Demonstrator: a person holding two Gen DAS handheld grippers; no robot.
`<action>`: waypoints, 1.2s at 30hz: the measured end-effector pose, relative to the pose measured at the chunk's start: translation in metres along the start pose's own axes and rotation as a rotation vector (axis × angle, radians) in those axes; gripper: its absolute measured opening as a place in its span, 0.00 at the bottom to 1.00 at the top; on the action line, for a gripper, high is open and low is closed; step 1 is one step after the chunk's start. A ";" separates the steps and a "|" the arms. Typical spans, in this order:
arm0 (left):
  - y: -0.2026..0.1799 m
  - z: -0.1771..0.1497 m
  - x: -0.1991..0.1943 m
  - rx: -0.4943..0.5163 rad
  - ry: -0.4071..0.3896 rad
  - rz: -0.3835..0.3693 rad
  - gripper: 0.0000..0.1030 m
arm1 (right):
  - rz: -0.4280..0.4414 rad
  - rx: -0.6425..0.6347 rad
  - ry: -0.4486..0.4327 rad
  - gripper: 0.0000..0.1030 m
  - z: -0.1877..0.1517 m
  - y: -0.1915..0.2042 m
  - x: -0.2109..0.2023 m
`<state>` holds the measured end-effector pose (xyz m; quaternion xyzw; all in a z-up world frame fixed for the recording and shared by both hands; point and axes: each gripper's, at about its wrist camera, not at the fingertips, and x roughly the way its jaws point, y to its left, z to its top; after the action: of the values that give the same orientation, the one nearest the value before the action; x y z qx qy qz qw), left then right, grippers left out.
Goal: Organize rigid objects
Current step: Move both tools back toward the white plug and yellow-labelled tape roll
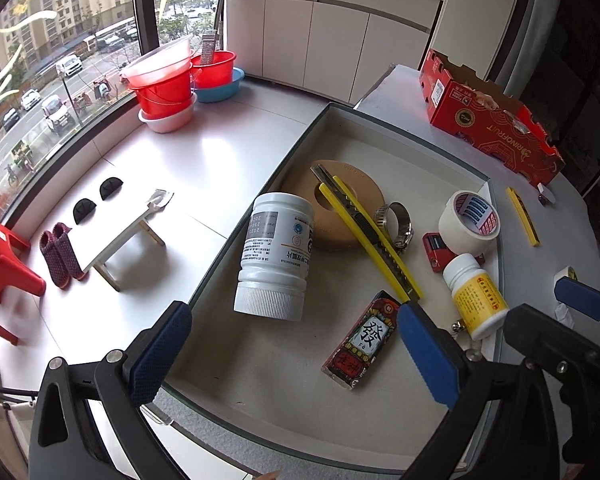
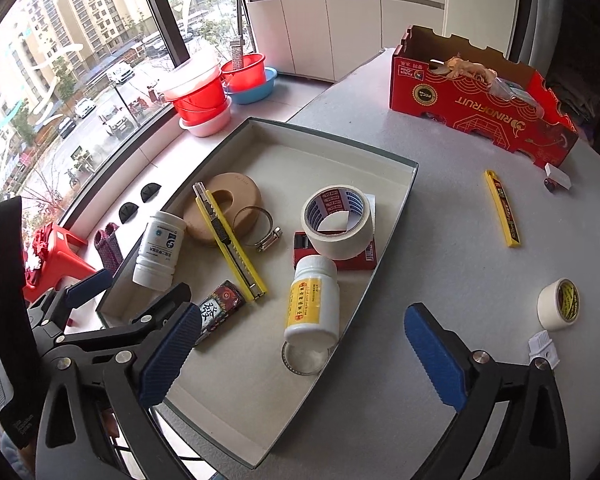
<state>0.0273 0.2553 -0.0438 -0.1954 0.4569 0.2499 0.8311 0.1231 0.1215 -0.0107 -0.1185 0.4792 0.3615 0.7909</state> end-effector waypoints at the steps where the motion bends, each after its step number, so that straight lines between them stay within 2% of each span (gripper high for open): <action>1: 0.001 -0.003 -0.001 -0.001 0.006 -0.001 1.00 | -0.001 -0.001 -0.003 0.99 -0.002 0.001 -0.001; 10: -0.001 -0.021 -0.016 0.022 0.009 0.033 1.00 | -0.002 -0.038 0.031 0.99 -0.017 0.011 -0.012; 21: -0.025 -0.026 -0.051 0.062 -0.037 0.022 1.00 | -0.006 -0.005 -0.036 0.99 -0.026 -0.002 -0.051; 27: -0.059 -0.028 -0.067 0.125 -0.058 -0.001 1.00 | -0.019 0.044 -0.088 0.99 -0.036 -0.028 -0.078; 36: -0.136 -0.036 -0.083 0.250 -0.061 -0.078 1.00 | -0.064 0.193 -0.116 0.99 -0.070 -0.099 -0.109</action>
<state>0.0459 0.1069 0.0222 -0.1001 0.4511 0.1645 0.8715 0.1139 -0.0360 0.0297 -0.0360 0.4611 0.2944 0.8363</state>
